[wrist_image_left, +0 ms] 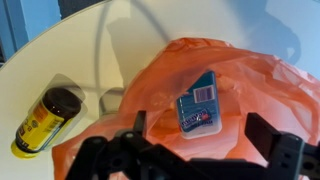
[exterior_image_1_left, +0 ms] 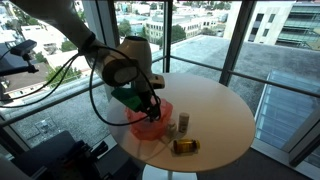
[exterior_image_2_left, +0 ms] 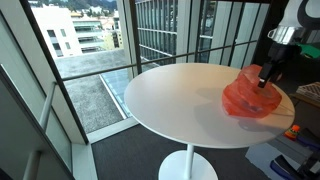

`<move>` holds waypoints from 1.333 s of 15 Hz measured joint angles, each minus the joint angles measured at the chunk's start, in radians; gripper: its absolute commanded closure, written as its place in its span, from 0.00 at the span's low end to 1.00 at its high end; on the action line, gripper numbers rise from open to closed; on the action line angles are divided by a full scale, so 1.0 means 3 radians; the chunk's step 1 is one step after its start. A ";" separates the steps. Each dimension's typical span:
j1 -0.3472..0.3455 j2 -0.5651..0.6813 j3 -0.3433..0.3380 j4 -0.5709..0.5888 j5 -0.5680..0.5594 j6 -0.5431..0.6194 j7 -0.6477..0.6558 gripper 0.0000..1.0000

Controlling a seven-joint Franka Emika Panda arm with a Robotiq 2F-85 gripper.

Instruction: Remove the blue packet from the plastic bag

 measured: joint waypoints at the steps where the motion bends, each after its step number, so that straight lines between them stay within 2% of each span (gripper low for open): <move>1: 0.0000 0.0026 0.0006 0.0000 0.0000 0.0016 -0.0007 0.00; 11: -0.0001 0.0182 0.0050 0.0004 0.0000 0.0077 -0.0033 0.00; 20: -0.0006 0.0267 0.0054 0.0014 0.0000 0.0112 -0.0437 0.00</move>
